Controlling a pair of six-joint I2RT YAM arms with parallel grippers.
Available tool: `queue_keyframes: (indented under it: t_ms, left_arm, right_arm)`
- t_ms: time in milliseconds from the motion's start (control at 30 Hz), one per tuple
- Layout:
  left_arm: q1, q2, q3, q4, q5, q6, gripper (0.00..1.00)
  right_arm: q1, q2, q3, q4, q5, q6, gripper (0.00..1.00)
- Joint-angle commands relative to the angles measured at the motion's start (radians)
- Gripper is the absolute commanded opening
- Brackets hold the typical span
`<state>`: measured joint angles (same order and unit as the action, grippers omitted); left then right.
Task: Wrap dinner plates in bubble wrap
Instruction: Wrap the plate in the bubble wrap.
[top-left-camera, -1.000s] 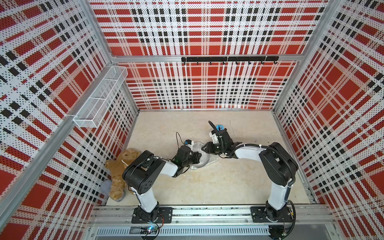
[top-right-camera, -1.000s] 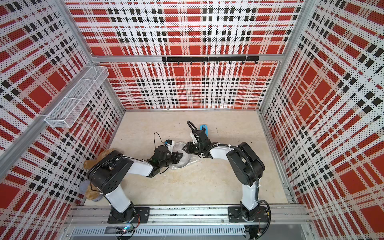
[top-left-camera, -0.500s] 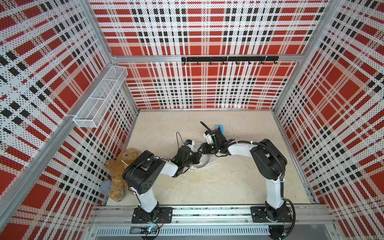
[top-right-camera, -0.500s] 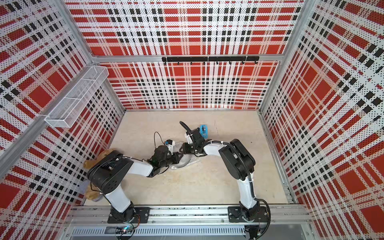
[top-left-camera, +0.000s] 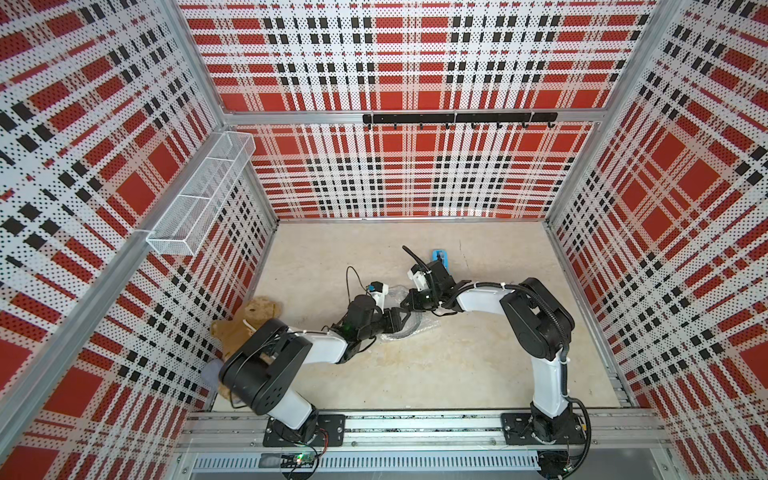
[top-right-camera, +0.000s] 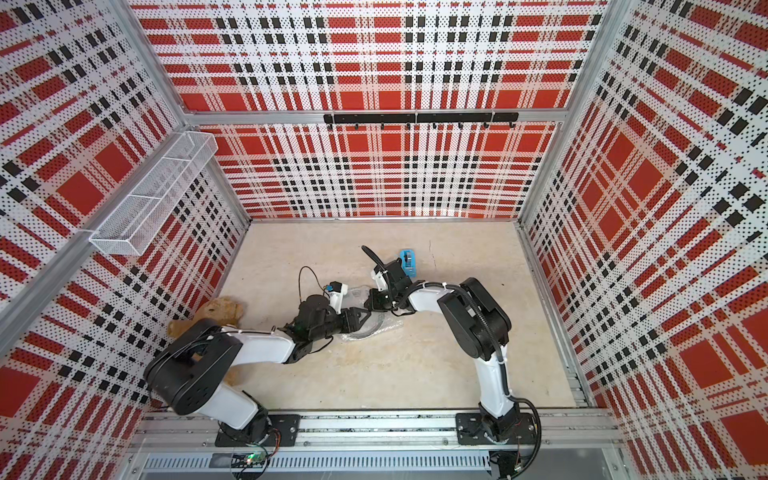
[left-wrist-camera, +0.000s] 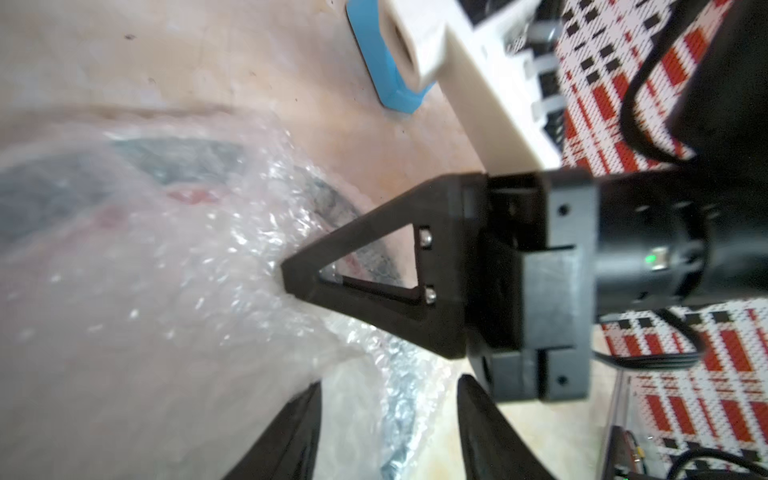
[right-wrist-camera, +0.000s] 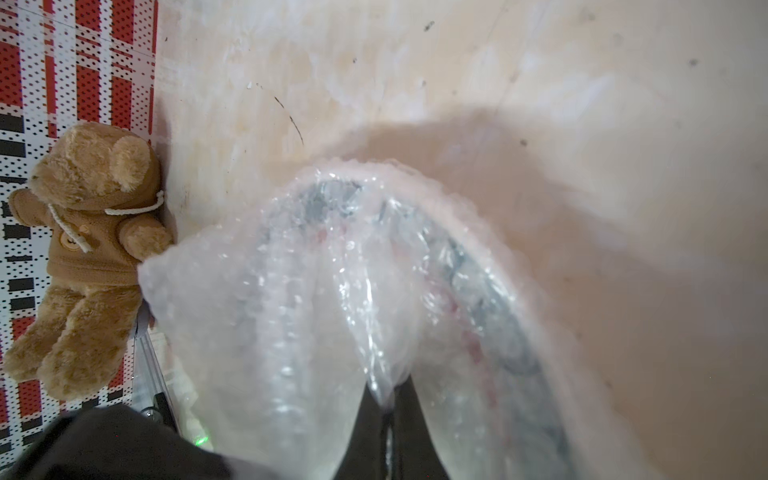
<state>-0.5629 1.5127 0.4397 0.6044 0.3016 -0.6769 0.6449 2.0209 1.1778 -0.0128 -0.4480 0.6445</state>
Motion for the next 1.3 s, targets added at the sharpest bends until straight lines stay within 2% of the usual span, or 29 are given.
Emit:
queue_keyframes:
  t_ms: [0,100,267,367,433,467,567,700,733,800,900,967,1033,1100,1133,1200,1267]
  left_arm:
    - [0.031,-0.083,-0.002,0.021,-0.040,-0.058,0.60]
    - [0.033,-0.074,0.049,-0.136,-0.115,-0.027,0.49]
    - [-0.046,0.003,0.154,-0.331,-0.223,0.048,0.37]
    - [-0.049,0.039,0.154,-0.313,-0.188,0.040,0.31]
    - [-0.065,0.009,0.130,-0.250,-0.130,0.043,0.30]
    - [-0.071,-0.022,0.114,-0.226,-0.127,0.041,0.31]
    - [-0.045,-0.169,0.047,-0.186,-0.137,0.010,0.44]
    - [0.059,-0.409,-0.013,-0.214,-0.139,-0.030,0.62]
    - [0.091,-0.452,-0.016,-0.232,-0.143,-0.035,0.69]
    - [0.150,-0.486,0.005,-0.310,-0.193,-0.049,0.76]
    - [0.218,-0.420,0.091,-0.475,-0.190,-0.019,0.77]
    - [0.215,-0.340,0.170,-0.588,-0.207,-0.005,0.74]
    - [0.168,-0.277,0.235,-0.670,-0.273,-0.001,0.72]
    - [0.102,-0.229,0.306,-0.752,-0.413,-0.023,0.77]
    - [0.090,-0.203,0.332,-0.771,-0.440,-0.037,0.77]
    - [0.081,-0.127,0.391,-0.816,-0.442,-0.056,0.70]
    - [0.070,-0.045,0.452,-0.857,-0.423,-0.043,0.54]
  right_arm:
    - [0.004,-0.011,-0.036,-0.017,0.008,-0.007,0.00]
    - [0.004,-0.013,-0.043,-0.011,0.006,-0.006,0.00]
    - [0.003,-0.011,-0.041,-0.009,0.010,-0.002,0.00]
    - [0.004,-0.011,-0.040,-0.008,0.010,0.001,0.00]
    - [0.003,-0.011,-0.043,-0.007,0.013,0.001,0.00]
    - [0.002,-0.013,-0.043,-0.008,0.015,0.001,0.00]
    - [0.002,-0.015,-0.047,-0.015,0.027,0.003,0.00]
    - [0.001,-0.023,-0.052,-0.018,0.041,0.005,0.00]
    - [0.002,-0.024,-0.052,-0.017,0.044,0.004,0.00]
    - [0.001,-0.022,-0.052,-0.020,0.044,0.004,0.00]
    - [0.001,-0.021,-0.049,-0.022,0.045,0.006,0.00]
    - [0.001,-0.020,-0.043,-0.028,0.049,0.004,0.00]
    - [0.001,-0.019,-0.042,-0.030,0.051,0.006,0.00]
    - [0.002,-0.022,-0.045,-0.034,0.055,0.006,0.00]
    - [0.001,-0.022,-0.044,-0.037,0.057,0.007,0.00]
    - [0.002,-0.023,-0.045,-0.037,0.058,0.009,0.00]
    - [0.002,-0.023,-0.043,-0.039,0.057,0.008,0.00]
